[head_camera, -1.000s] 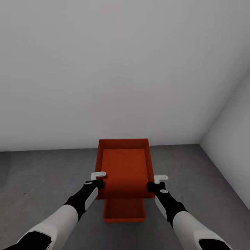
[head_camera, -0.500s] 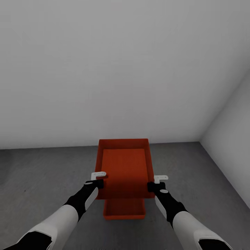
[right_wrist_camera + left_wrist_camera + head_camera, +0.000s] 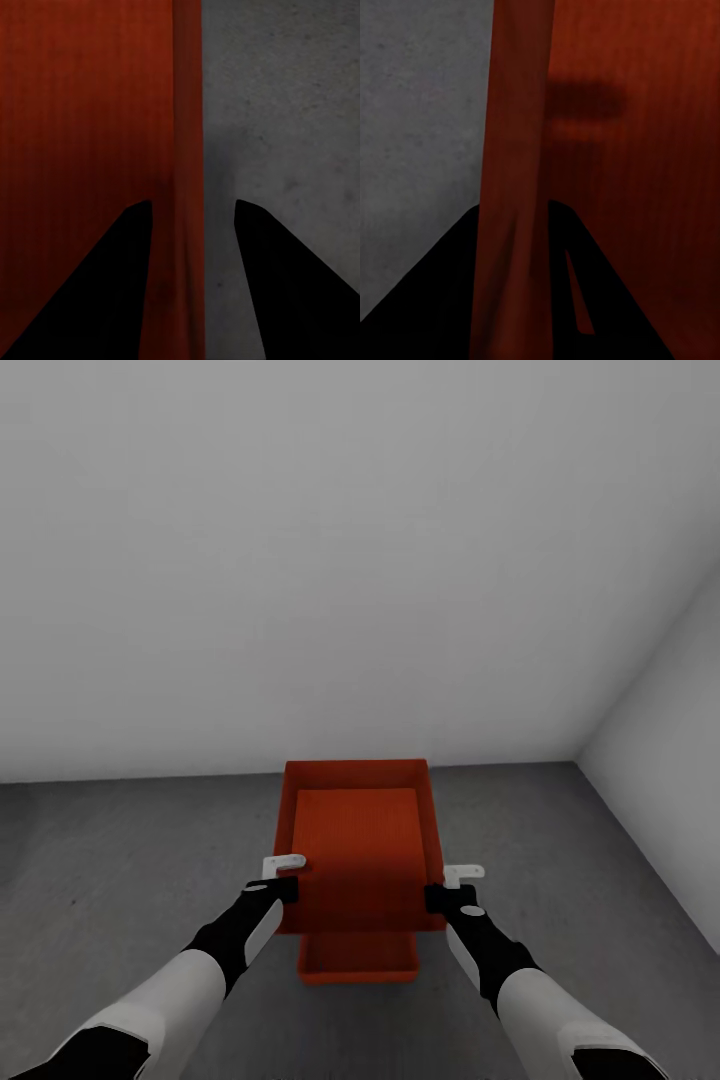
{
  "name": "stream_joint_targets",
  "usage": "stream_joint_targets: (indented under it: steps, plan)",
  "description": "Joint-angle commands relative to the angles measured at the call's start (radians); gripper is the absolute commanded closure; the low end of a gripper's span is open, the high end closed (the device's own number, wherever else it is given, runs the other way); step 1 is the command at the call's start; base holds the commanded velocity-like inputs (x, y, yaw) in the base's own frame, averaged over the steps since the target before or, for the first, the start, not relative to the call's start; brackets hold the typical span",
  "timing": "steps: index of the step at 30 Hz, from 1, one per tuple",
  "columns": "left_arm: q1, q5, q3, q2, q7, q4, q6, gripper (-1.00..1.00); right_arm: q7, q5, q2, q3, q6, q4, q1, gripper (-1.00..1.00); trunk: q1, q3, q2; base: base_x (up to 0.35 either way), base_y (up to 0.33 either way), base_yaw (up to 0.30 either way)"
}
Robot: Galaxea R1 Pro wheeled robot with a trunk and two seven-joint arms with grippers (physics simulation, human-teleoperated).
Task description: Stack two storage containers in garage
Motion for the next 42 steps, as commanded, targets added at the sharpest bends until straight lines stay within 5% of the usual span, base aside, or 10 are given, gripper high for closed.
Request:
stream_joint_targets:
  steps: [1,42]
  plan:
    - [0.000,-0.011,-0.002,0.000,0.014,-0.004,-0.078,1.00,-0.030,0.012,0.002,-0.029,0.005,0.000,0.000,1.00,0.000,-0.003,-0.002,0.000,0.000,0.000]
    - [0.000,-0.011,-0.002,0.000,0.014,-0.004,-0.078,1.00,-0.030,0.012,0.000,-0.029,0.003,0.000,0.000,1.00,0.000,-0.068,-0.002,0.000,0.000,0.000]
